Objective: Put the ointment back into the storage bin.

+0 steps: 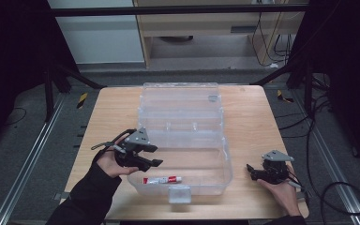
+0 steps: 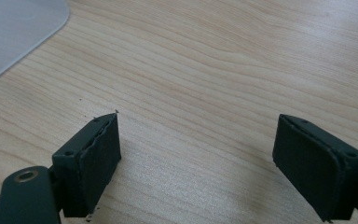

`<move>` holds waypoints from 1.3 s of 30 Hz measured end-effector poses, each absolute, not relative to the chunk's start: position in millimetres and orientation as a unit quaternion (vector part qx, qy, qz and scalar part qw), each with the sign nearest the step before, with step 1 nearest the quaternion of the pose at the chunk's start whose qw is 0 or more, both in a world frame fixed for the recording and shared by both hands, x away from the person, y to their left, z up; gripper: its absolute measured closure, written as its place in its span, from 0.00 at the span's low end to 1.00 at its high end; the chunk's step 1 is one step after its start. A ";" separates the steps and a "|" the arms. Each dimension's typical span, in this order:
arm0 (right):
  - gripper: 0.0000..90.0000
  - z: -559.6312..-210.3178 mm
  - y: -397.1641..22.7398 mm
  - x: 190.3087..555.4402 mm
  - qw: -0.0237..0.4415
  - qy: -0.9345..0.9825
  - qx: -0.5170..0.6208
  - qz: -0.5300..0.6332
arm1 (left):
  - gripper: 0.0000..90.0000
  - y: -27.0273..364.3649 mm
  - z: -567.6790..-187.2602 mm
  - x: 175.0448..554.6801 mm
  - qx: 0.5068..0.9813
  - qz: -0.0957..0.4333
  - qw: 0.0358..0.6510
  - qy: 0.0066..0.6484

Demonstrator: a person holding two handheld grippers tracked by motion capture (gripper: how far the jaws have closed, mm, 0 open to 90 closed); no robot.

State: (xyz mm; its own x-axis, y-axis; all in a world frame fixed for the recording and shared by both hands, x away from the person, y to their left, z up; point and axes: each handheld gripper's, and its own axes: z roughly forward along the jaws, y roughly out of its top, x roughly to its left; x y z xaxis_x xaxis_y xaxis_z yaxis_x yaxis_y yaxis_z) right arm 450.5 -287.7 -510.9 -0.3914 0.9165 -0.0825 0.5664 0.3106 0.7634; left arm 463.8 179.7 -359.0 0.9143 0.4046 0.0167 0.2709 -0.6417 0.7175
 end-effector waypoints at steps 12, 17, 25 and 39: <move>0.17 -510.9 -287.8 450.7 0.261 0.763 0.488 0.333 | 0.54 222.2 -360.8 442.0 0.845 0.142 0.452 0.250; 0.17 -510.9 -288.0 450.6 0.262 0.764 0.487 0.333 | 0.56 241.1 -362.3 438.6 0.814 0.164 0.479 0.285; 0.17 -510.5 -288.1 450.2 0.265 0.764 0.487 0.330 | 0.55 267.0 -373.8 437.6 0.789 0.195 0.476 0.334; 0.16 -510.7 -288.2 449.9 0.268 0.764 0.486 0.328 | 0.50 315.0 -408.5 445.3 0.735 0.249 0.429 0.461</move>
State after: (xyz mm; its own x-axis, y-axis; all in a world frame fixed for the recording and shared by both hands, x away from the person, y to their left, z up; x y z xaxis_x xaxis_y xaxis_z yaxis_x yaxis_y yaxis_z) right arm 449.9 -288.2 -510.7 -0.3840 0.9189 -0.0903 0.5673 0.3119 0.7621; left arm 445.3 315.0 -408.5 0.4503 0.8924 -0.0293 0.4644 -0.2061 0.8613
